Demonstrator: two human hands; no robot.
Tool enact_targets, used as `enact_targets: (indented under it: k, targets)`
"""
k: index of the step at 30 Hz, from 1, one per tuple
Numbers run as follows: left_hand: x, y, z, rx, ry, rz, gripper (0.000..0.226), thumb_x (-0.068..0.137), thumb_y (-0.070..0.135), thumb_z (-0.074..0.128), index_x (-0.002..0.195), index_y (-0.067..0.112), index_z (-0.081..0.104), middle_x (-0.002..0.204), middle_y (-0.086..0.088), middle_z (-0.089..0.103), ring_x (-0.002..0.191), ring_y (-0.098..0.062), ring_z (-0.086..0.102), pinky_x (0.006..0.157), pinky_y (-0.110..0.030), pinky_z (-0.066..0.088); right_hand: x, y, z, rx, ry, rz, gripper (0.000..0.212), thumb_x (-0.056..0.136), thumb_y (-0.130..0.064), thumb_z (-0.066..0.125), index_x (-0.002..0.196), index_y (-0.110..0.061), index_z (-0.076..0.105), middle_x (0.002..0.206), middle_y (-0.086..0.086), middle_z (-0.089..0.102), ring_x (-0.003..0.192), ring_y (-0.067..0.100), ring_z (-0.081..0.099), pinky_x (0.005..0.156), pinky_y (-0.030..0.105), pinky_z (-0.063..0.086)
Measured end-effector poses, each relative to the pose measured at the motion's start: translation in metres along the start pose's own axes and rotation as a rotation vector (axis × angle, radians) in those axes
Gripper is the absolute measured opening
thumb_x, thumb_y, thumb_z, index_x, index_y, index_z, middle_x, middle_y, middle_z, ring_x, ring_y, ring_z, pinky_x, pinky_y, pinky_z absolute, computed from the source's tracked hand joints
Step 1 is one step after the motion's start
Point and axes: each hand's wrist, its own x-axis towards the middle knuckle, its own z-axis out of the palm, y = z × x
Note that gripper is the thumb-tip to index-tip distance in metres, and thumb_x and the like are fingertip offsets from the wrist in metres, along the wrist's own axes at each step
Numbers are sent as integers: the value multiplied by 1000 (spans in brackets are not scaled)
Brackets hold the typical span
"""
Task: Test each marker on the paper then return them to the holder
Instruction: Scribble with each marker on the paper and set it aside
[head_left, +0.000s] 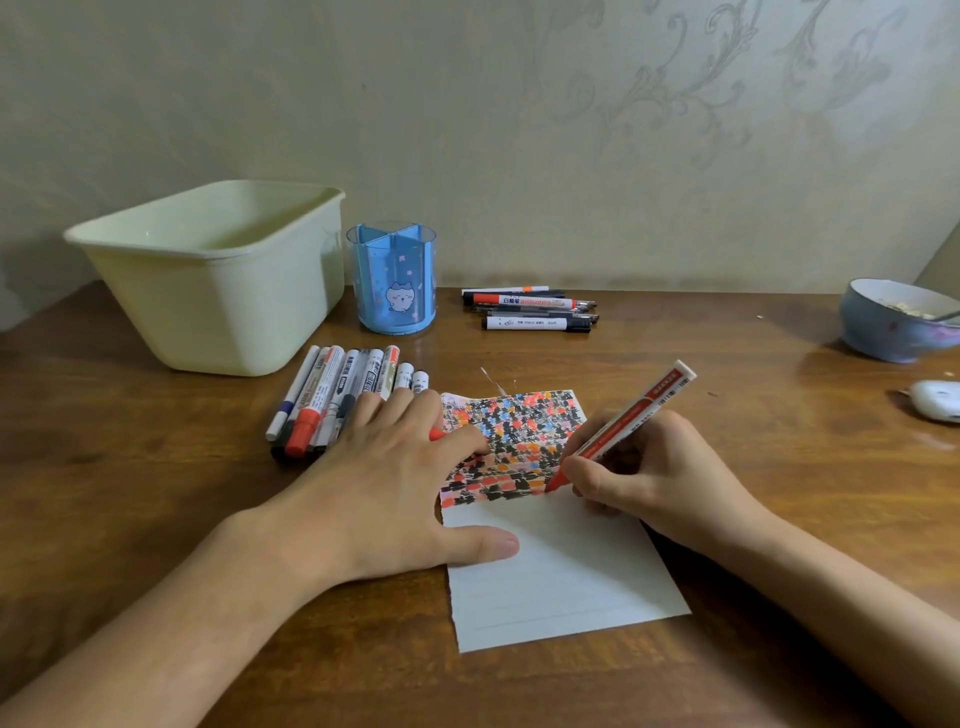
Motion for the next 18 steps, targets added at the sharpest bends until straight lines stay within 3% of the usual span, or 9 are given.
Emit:
enact_targets:
  k: [13,18]
  targets:
    - [0,0,0,0,-1,8,88,65,97,26,139,50,24,112,10,21,107,-11,19,104,-36,24,0,-4,1,-59,11,-17,4,86,-19,73,85,-20,69,74,-14,73,67,7,72,60,22,58]
    - [0,0,0,1,0,7,89,65,98,25,139,50,25,113,10,22,108,-12,21,103,-36,25,-1,-4,1,-23,22,-38,2,87,-18,71,86,-16,70,77,-10,74,67,13,72,60,27,60]
